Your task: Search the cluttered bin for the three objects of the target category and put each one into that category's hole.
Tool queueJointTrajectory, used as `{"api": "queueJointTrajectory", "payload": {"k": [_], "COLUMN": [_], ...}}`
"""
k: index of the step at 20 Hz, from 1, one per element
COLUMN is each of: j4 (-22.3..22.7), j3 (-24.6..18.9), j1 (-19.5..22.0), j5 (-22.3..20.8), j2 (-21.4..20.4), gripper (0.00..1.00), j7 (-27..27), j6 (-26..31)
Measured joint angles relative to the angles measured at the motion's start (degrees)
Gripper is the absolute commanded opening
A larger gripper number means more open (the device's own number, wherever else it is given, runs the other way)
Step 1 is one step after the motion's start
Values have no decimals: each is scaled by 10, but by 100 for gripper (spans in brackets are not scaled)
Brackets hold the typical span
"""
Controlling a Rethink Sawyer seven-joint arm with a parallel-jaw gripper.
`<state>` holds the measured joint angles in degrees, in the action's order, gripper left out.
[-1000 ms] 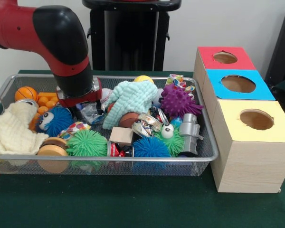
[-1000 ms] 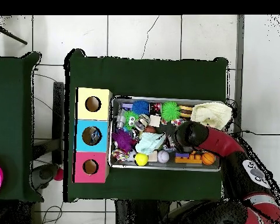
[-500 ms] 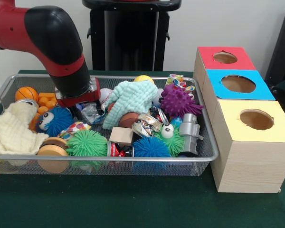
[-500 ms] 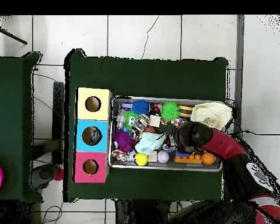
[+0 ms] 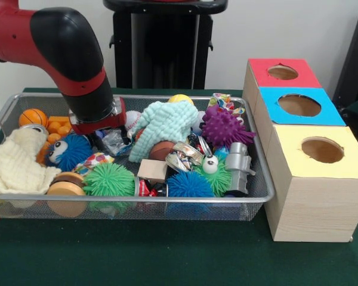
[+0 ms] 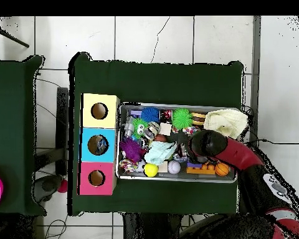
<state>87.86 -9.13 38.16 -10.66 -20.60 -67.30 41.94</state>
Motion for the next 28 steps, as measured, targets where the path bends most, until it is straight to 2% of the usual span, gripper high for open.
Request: {"api": "queueJointTrajectory", "payload": {"k": [9, 28], "j4": [0, 0], "j3": [-2, -7], "j1": [-5, 0], "j5": [-21, -22], "j2": [1, 6], "gripper": [100, 100], "j7": [0, 0], "j6": [-14, -16]}}
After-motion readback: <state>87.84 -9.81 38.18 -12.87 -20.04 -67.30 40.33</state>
